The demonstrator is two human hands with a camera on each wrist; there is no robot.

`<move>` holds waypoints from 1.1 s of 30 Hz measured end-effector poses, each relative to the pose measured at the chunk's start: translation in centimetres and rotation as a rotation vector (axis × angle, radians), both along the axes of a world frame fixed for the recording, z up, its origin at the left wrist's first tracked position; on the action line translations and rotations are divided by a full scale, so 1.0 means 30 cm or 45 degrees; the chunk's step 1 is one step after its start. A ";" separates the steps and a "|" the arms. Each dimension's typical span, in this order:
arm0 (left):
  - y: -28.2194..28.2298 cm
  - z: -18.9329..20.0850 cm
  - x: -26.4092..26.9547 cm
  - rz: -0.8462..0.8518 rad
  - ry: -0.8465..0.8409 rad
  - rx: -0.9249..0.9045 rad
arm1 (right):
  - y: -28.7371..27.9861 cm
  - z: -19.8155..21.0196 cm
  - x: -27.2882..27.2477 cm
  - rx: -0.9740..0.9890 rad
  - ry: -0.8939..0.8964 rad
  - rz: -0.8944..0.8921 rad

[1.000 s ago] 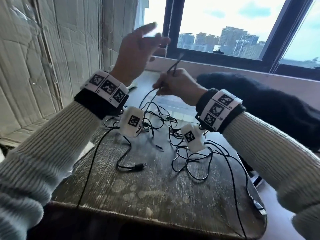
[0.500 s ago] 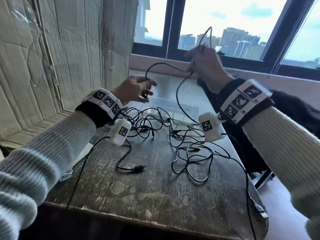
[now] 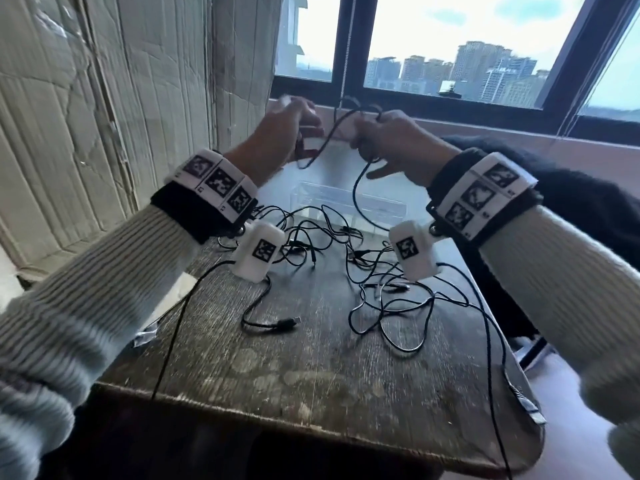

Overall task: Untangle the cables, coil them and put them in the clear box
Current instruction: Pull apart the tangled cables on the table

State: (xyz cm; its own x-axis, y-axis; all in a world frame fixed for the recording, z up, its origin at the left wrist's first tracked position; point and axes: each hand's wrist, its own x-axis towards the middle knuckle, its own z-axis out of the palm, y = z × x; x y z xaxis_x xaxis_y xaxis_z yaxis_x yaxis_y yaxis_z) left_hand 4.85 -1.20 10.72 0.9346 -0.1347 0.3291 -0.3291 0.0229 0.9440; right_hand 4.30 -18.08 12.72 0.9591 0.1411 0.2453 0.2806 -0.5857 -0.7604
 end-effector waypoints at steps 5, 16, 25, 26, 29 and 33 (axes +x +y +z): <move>0.031 -0.152 -0.021 -0.245 0.354 0.788 | -0.078 0.069 -0.016 0.068 -0.132 -0.171; 0.009 -0.391 -0.047 -0.569 0.316 2.316 | -0.047 0.058 -0.148 -0.074 0.104 -0.047; 0.252 -0.216 0.100 0.067 0.232 1.627 | 0.054 -0.051 -0.160 0.066 0.206 0.335; 0.270 -0.197 0.107 0.120 0.253 1.481 | 0.053 -0.085 -0.148 -0.297 0.113 0.329; 0.296 -0.157 0.120 0.248 0.307 1.089 | 0.064 -0.188 -0.116 -0.803 0.156 0.274; 0.287 -0.101 0.132 0.367 0.193 0.875 | 0.103 -0.287 -0.103 -0.979 0.402 0.109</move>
State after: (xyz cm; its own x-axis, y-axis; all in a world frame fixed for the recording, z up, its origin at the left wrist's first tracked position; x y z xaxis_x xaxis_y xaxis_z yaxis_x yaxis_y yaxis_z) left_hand 8.81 7.42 7.68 0.9922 -0.0065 0.1245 -0.0985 -0.6540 0.7501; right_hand 1.20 -14.97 4.11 0.9450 0.2348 -0.2278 0.1884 -0.9598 -0.2080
